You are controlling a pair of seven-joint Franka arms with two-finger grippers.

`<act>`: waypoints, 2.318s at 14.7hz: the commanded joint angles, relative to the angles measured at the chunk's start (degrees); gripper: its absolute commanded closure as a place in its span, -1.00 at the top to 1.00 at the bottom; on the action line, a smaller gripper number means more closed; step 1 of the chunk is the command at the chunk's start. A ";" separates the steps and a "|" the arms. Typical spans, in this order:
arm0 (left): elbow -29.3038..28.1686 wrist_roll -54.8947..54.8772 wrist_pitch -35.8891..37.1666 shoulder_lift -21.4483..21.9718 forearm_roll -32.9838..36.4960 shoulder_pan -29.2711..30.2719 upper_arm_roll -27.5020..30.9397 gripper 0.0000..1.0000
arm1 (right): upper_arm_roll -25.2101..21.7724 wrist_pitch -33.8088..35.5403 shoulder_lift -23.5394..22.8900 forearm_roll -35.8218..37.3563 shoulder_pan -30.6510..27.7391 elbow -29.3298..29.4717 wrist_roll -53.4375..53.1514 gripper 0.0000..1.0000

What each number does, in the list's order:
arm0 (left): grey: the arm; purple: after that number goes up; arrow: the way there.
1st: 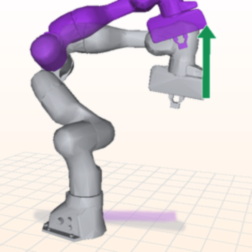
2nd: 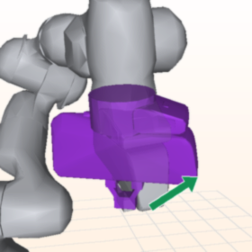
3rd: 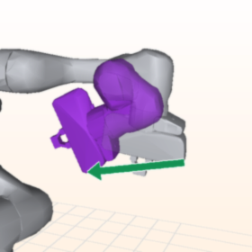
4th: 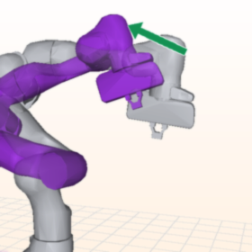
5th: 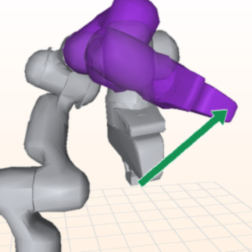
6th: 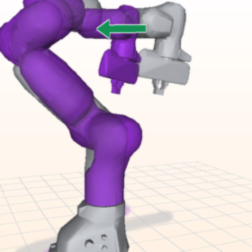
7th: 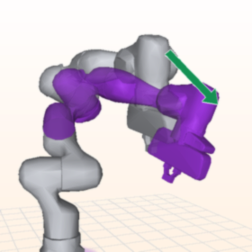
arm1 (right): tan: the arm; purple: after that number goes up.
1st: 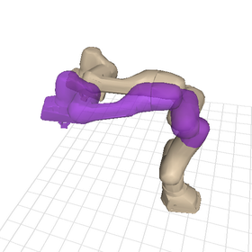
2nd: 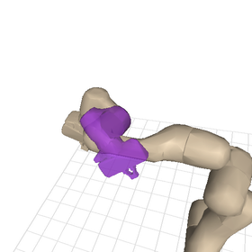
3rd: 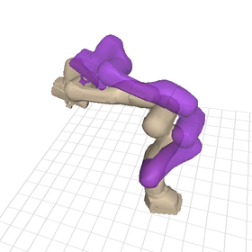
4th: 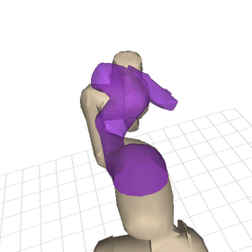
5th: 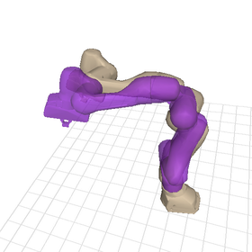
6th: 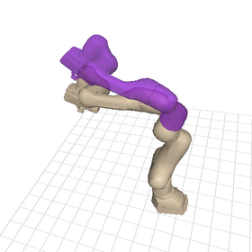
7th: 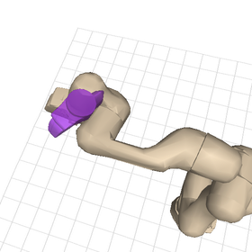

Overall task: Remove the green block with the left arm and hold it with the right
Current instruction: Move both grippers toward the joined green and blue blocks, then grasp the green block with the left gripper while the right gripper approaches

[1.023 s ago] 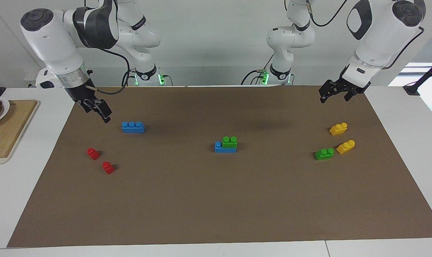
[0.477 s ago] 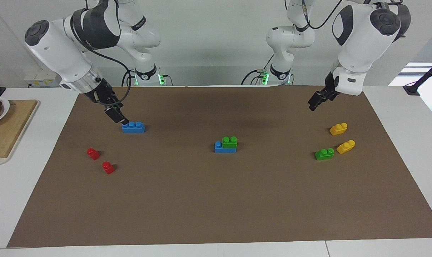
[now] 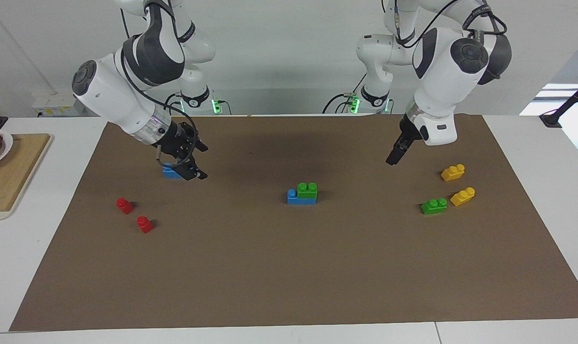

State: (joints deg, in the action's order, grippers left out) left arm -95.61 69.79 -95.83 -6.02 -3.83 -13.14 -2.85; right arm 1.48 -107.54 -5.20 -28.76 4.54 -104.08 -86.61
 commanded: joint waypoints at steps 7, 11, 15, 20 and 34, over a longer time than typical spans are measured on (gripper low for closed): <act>0.94 35.38 -8.68 -7.58 -0.39 -10.38 0.91 1.00 | 0.01 -12.95 -0.68 -1.30 7.68 -5.25 -10.96 1.00; 4.19 46.20 -10.34 -11.28 -0.39 -14.87 0.83 1.00 | 0.01 -14.45 -3.14 -1.39 10.23 -7.27 -3.76 1.00; 2.63 51.14 -13.23 -11.73 0.93 -16.30 0.65 1.00 | 0.01 -15.23 -4.90 -1.65 11.46 -7.63 0.38 1.00; -0.10 55.19 -19.57 -12.26 1.02 -19.02 0.74 1.00 | 0.10 -19.71 -7.27 -4.02 13.39 -6.93 0.47 0.98; -4.06 56.34 -23.18 -13.58 1.28 -20.26 0.74 1.00 | 0.01 -22.98 -15.97 -6.22 17.52 2.03 -2.16 0.94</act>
State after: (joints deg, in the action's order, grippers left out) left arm -98.14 124.86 -117.85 -20.61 -3.47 -32.54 -2.84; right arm 1.64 -129.65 -18.90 -33.44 21.63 -104.54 -88.36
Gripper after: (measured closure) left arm 0.000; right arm 0.000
